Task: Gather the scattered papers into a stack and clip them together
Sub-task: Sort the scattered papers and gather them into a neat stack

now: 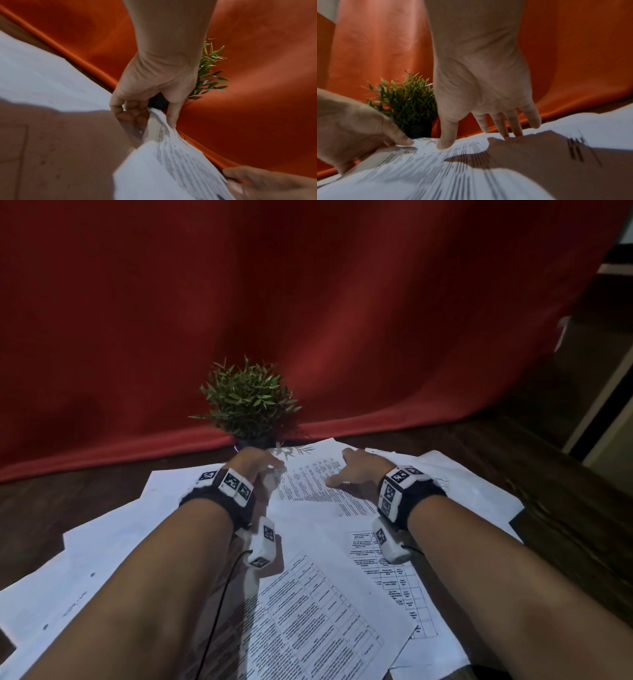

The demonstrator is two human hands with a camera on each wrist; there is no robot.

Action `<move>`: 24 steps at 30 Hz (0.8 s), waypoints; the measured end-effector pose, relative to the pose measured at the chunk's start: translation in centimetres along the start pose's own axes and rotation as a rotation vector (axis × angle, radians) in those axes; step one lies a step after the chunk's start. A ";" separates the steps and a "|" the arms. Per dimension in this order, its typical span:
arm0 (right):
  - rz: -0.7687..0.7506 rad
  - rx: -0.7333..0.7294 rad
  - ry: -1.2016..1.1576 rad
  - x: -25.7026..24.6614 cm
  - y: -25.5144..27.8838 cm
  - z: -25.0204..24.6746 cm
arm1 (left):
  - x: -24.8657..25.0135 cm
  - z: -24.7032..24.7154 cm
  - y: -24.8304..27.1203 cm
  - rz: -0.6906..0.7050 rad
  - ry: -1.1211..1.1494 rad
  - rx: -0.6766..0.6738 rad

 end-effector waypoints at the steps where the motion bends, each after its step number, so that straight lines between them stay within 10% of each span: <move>1: -0.012 0.017 -0.019 0.2 -0.1 -0.8 | 0.5 -0.1 -0.1 0.047 -0.037 0.040; 8: 0.008 0.232 0.037 3.9 -1.7 -5.9 | 2.0 -5.5 2.3 0.492 -0.226 0.280; 16: -0.034 0.124 0.019 1.3 -3.8 -3.5 | -3.0 -10.0 3.8 0.505 -0.039 0.255; 24: -0.151 0.489 -0.222 0.3 -2.1 -7.3 | -2.8 -9.4 4.1 0.542 -0.034 0.272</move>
Point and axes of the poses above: each hand's wrist, its own y-axis away from the middle knuckle, its own z-axis out of the palm, x = y × z, the point moved 6 cm from there along -y, towards the middle knuckle, and after that the axes turned 6 degrees about -y, right-handed, at the moved point
